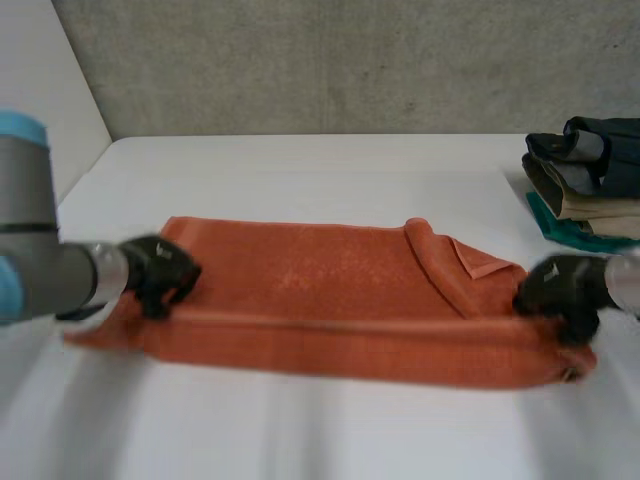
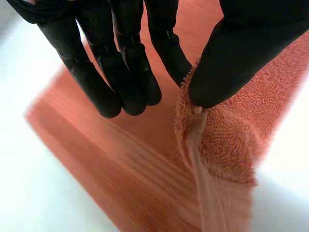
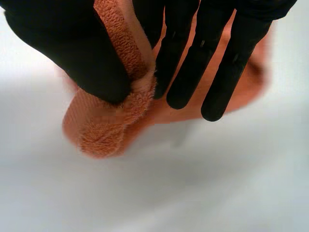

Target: Fold the laundry.

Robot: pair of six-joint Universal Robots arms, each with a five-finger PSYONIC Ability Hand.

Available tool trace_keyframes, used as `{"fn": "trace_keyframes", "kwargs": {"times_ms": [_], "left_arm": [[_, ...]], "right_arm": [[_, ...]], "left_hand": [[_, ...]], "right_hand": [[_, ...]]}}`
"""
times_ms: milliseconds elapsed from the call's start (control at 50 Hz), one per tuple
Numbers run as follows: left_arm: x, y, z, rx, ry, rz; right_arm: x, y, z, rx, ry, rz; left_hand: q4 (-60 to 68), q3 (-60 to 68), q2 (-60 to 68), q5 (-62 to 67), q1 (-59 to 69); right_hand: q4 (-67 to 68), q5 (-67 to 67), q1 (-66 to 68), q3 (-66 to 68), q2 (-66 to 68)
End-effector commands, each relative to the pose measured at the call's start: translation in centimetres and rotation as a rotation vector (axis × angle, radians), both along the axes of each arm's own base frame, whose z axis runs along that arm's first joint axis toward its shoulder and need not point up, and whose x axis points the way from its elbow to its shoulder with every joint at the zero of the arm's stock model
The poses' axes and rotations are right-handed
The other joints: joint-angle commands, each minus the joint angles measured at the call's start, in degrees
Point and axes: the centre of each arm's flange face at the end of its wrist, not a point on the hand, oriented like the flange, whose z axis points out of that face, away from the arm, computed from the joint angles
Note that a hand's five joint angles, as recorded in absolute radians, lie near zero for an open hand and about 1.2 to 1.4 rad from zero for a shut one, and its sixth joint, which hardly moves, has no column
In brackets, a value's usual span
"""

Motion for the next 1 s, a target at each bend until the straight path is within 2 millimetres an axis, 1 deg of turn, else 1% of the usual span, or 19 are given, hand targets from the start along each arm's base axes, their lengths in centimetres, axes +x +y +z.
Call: {"fn": "trace_keyframes", "kwargs": {"times_ms": [20, 80, 100, 140, 160, 180, 260, 360, 460, 600, 620, 660, 680, 720, 740, 800, 820, 880, 1000], "left_arm": [[-3.3, -6.9, 4.9, -0.33, 0.142, 0.049], [-3.7, -8.7, 8.6, -0.497, 0.211, 0.084], [-3.8, -9.6, 11.6, -0.615, 0.274, 0.113], [-3.6, -10.1, 14.9, -0.743, 0.353, 0.141], [-3.4, -10.2, 16.6, -0.804, 0.399, 0.157], [-3.1, -10.1, 20.0, -0.916, 0.497, 0.173], [-2.5, -9.0, 26.0, -1.11, 0.708, 0.142], [-2.2, -8.1, 28.0, -1.141, 0.78, 0.091], [-1.8, -8.8, 26.2, -1.078, 0.745, 0.107], [-1.0, -10.8, 20.4, -0.914, 0.668, 0.151], [-0.8, -11.2, 18.6, -0.869, 0.645, 0.157], [-0.8, -11.5, 16.6, -0.819, 0.62, 0.158], [-0.7, -11.8, 14.5, -0.77, 0.59, 0.161], [-0.8, -11.8, 12.1, -0.711, 0.554, 0.159], [-0.8, -11.6, 9.7, -0.657, 0.512, 0.156], [-0.6, -11.3, 6.3, -0.581, 0.445, 0.151], [-0.4, -11.1, 4.3, -0.538, 0.404, 0.144], [0.2, -10.3, 1.1, -0.458, 0.336, 0.133], [1.5, -7.6, -1.8, -0.313, 0.234, 0.122]], "right_arm": [[2.6, -8.2, 3.4, -0.454, -0.182, -0.159], [3.3, -10.4, 6.8, -0.67, -0.295, -0.188], [3.6, -11.6, 9.3, -0.809, -0.394, -0.207], [3.8, -12.4, 12.5, -0.961, -0.516, -0.218], [3.7, -12.6, 14.0, -1.021, -0.565, -0.22], [3.7, -12.7, 16.8, -1.139, -0.676, -0.227], [3.0, -12.2, 22.1, -1.355, -0.887, -0.236], [3.7, -11.6, 23.5, -1.362, -0.932, -0.216], [4.7, -11.8, 22.0, -1.256, -0.912, -0.196], [6.0, -12.2, 17.0, -1.046, -0.856, -0.193], [6.3, -12.2, 15.3, -0.985, -0.84, -0.193], [6.5, -12.1, 13.5, -0.922, -0.819, -0.193], [6.7, -12.0, 11.4, -0.857, -0.798, -0.199], [6.8, -11.9, 9.1, -0.789, -0.772, -0.206], [6.8, -11.6, 6.8, -0.724, -0.744, -0.215], [6.7, -11.1, 3.4, -0.632, -0.693, -0.23], [6.7, -10.5, 1.3, -0.575, -0.651, -0.233], [6.5, -9.1, -2.2, -0.469, -0.562, -0.232], [5.5, -5.7, -5.2, -0.307, -0.404, -0.203]], "left_hand": [[11.57, 11.95, 11.52, 13.09, 14.87], [11.57, 11.95, 11.52, 13.09, 14.87], [11.57, 11.95, 11.52, 13.09, 14.87], [11.57, 11.95, 11.52, 13.09, 14.87], [11.57, 11.95, 11.52, 13.09, 14.87], [11.57, 11.95, 11.52, 13.09, 14.87], [11.57, 11.95, 11.52, 13.09, 14.87], [11.57, 11.95, 11.52, 13.09, 14.87], [11.57, 11.95, 11.52, 13.09, 14.87], [11.57, 11.95, 11.52, 13.09, 14.87], [11.57, 11.95, 11.52, 13.09, 14.87], [11.57, 11.95, 11.52, 13.09, 14.87], [11.57, 11.95, 11.52, 13.09, 14.87], [11.57, 11.95, 11.52, 13.09, 14.87], [11.57, 11.95, 11.52, 13.09, 14.87], [11.57, 11.95, 11.52, 13.09, 14.87], [11.57, 11.95, 11.52, 13.09, 14.87], [11.57, 11.95, 11.52, 13.09, 14.87], [11.57, 11.95, 11.52, 13.09, 14.87]], "right_hand": [[11.68, 11.52, 16.15, 11.97, 12.78], [11.68, 11.52, 16.15, 11.97, 12.78], [11.68, 11.52, 16.15, 11.97, 12.78], [11.68, 11.52, 16.15, 11.97, 12.78], [11.68, 11.52, 16.15, 11.97, 12.78], [11.68, 11.52, 16.15, 11.97, 12.78], [11.68, 11.52, 16.15, 11.97, 12.78], [11.68, 11.52, 16.15, 11.97, 12.78], [11.68, 11.52, 16.15, 11.97, 12.78], [11.68, 11.52, 16.15, 11.97, 12.78], [11.68, 11.52, 16.15, 11.97, 12.78], [11.68, 11.52, 16.15, 11.97, 12.78], [11.68, 11.52, 16.15, 11.97, 12.78], [11.68, 11.52, 16.15, 11.97, 12.78], [11.68, 11.52, 16.15, 11.97, 12.78], [11.68, 11.52, 16.15, 11.97, 12.78], [11.68, 11.52, 16.15, 11.97, 12.78], [11.68, 11.52, 16.15, 11.97, 12.78], [11.68, 11.52, 16.15, 11.97, 12.78]]}}
